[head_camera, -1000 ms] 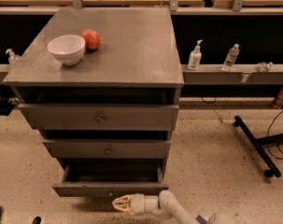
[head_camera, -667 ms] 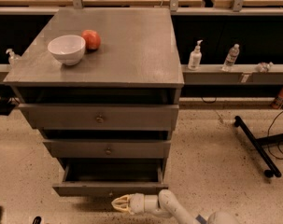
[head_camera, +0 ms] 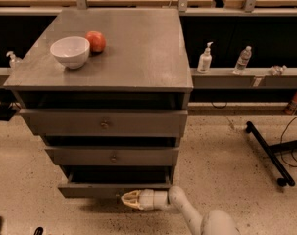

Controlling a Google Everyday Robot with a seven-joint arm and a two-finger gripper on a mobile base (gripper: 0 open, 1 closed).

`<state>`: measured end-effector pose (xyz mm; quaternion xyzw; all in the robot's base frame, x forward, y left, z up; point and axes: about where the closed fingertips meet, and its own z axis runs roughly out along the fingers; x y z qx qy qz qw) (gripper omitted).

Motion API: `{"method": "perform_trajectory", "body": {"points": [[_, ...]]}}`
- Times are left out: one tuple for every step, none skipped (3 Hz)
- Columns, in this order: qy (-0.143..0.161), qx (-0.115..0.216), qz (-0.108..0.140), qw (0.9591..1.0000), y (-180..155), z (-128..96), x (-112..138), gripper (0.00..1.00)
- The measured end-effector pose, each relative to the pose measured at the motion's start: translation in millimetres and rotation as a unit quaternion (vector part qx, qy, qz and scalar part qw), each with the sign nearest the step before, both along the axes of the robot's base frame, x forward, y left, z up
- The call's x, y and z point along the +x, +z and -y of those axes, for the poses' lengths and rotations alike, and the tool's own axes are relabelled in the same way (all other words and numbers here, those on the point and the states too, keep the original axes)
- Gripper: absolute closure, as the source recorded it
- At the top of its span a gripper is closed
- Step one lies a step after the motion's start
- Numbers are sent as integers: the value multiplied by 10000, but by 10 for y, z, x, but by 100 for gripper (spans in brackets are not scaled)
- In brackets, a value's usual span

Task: Close bottom drawer

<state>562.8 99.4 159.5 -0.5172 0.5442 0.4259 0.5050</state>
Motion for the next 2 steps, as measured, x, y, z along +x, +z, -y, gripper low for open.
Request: {"method": "perform_trajectory", "body": {"points": [[-96,-60,34,9999,11,54,162,100],[-262,-100,60,9996,29,134,377,100]]}}
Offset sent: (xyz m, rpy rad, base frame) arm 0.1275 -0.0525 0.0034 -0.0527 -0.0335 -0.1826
